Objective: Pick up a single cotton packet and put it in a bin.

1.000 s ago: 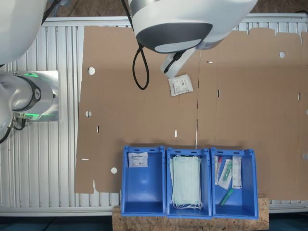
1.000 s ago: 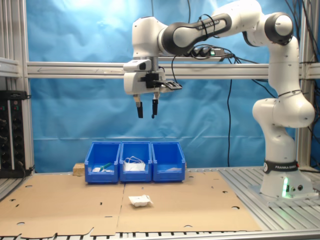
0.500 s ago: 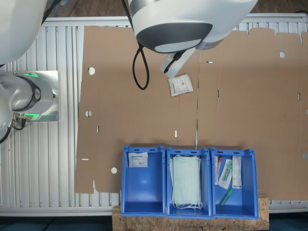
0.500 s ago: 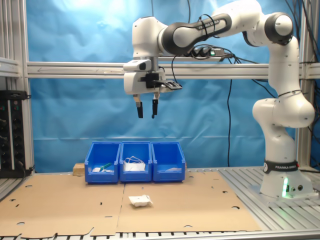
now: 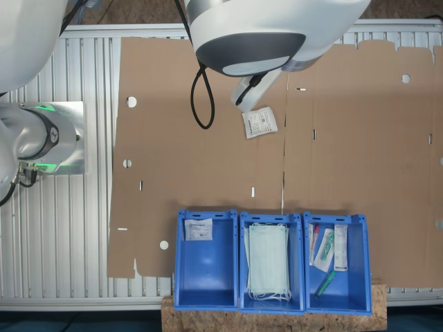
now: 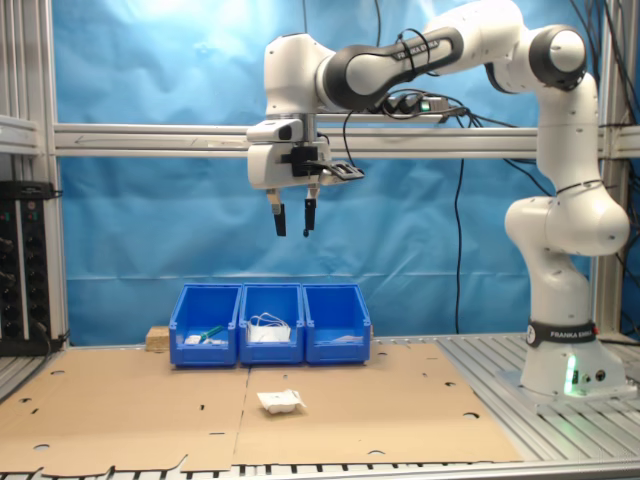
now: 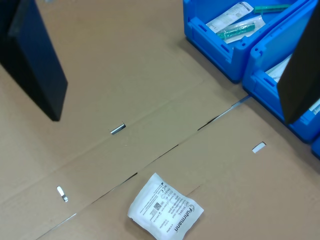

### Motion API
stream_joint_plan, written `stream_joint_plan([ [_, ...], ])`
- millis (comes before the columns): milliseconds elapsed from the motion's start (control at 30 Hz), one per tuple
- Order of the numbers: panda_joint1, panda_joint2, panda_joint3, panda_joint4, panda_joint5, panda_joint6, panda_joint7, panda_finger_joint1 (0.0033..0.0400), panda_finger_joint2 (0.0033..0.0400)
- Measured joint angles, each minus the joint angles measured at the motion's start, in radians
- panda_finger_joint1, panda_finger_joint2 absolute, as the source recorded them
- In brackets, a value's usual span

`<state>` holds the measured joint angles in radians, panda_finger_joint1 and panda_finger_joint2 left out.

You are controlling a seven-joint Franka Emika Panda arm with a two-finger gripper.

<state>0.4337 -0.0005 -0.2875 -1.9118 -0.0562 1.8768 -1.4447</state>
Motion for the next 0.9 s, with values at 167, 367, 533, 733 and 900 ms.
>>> stream_joint_plan([
  [167, 0.000, 0.000, 0.000, 0.000, 0.000, 0.000, 0.000, 0.0400, 0.0400],
  [367, 0.000, 0.000, 0.000, 0.000, 0.000, 0.000, 0.000, 0.0400, 0.0400],
  [533, 0.000, 0.000, 0.000, -0.001, 0.000, 0.000, 0.000, 0.0400, 0.0400],
  [733, 0.000, 0.001, 0.000, -0.002, 0.000, 0.000, 0.000, 0.0400, 0.0400],
  [900, 0.000, 0.017, -0.001, -0.002, 0.000, 0.008, 0.000, 0.0400, 0.0400],
])
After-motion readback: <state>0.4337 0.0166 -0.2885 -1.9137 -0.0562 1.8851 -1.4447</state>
